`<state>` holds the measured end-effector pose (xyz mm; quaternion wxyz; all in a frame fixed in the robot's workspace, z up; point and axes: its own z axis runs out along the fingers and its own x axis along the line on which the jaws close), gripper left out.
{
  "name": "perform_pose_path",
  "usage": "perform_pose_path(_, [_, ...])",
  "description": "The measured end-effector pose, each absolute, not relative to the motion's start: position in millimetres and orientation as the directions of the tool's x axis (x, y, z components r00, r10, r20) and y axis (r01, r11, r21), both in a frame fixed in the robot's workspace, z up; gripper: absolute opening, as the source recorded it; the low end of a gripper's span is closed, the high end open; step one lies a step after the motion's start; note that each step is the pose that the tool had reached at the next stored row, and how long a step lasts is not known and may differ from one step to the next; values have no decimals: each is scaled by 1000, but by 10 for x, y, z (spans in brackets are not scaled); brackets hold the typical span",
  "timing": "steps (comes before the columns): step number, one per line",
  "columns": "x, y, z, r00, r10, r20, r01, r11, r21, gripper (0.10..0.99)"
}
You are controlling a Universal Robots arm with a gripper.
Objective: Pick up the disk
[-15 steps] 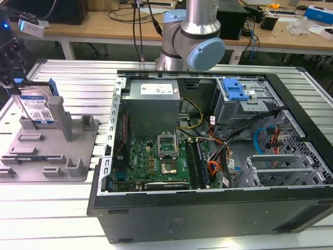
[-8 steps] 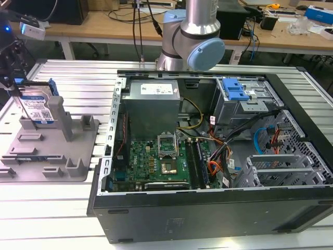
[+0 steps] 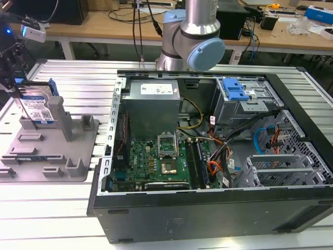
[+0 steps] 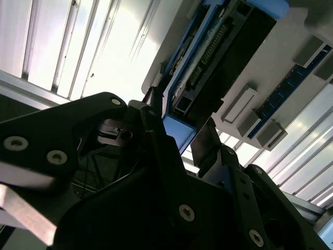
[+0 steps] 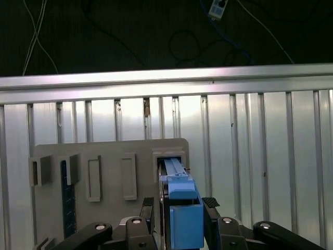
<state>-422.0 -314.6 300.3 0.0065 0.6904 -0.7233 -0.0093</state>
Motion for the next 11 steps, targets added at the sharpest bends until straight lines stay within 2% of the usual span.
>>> perform_pose_path(3, [-4220,-3146,2999,-47,-999,-3,-999,46,22,471])
perform_pose_path(4, [-4220,-3146,2998,-47,-999,-3,-999,46,22,396])
perform_pose_path(11, [-4220,-3146,2993,-47,-999,-4,-999,46,22,396])
